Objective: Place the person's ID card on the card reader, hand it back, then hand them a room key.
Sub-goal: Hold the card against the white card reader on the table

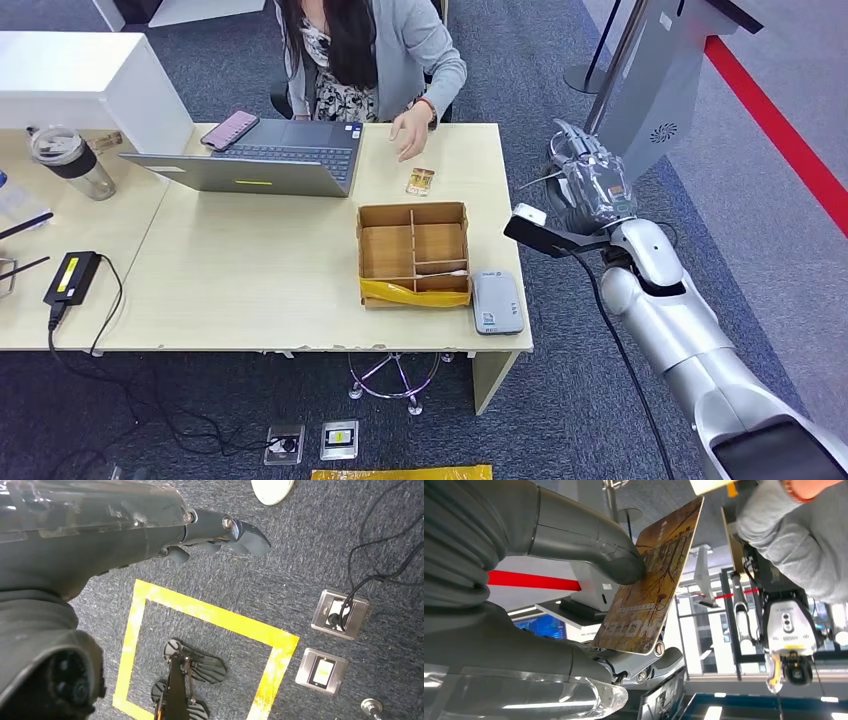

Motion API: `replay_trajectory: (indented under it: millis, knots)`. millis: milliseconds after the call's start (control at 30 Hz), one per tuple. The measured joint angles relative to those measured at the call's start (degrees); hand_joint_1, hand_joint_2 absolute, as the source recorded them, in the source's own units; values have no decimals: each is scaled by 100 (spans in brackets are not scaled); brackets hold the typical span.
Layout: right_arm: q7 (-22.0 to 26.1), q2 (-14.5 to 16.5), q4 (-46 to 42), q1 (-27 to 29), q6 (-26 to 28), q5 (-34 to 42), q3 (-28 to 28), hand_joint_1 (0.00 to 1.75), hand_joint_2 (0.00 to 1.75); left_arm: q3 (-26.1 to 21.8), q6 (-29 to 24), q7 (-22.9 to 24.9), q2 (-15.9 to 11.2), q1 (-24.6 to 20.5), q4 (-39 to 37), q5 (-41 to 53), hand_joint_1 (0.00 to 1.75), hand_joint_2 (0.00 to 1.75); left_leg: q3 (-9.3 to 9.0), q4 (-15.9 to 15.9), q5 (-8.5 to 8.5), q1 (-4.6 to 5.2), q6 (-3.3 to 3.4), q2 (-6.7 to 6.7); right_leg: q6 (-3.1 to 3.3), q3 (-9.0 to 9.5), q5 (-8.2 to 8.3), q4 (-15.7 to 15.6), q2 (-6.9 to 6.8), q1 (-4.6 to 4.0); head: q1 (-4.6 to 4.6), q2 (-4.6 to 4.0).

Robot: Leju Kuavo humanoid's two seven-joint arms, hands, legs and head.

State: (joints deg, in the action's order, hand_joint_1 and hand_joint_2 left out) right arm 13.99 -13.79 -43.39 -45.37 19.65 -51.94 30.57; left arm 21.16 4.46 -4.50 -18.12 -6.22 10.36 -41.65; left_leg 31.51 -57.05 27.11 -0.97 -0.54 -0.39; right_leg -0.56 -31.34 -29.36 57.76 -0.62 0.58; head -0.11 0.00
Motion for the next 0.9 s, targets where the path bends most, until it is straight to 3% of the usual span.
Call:
replay_trajectory:
  millis: [267, 500, 900]
  knots:
    - [59, -327, -333, 512, -412, -103, 93, 175, 175, 81, -63, -4, -34, 2, -13, -115, 0, 0, 1, -1, 1, 0, -2, 2, 0, -2, 0, 0, 1, 0, 0, 0]
    - [-109, -685, -863, 907, -1168, 581, 223, 175, 175, 83, -83, -13, -58, 8, -13, -169, 0, 0, 0, 0, 3, 0, -3, 6, 0, -2, 0, 0, 4, 0, 1, 0]
    - [-173, -833, -1185, 1036, -1640, 1268, 549, 175, 175, 101, -104, -19, -66, 5, -15, -176, 0, 0, -1, 0, 2, 0, -4, 7, 1, -2, 1, 3, 5, 0, 0, 0]
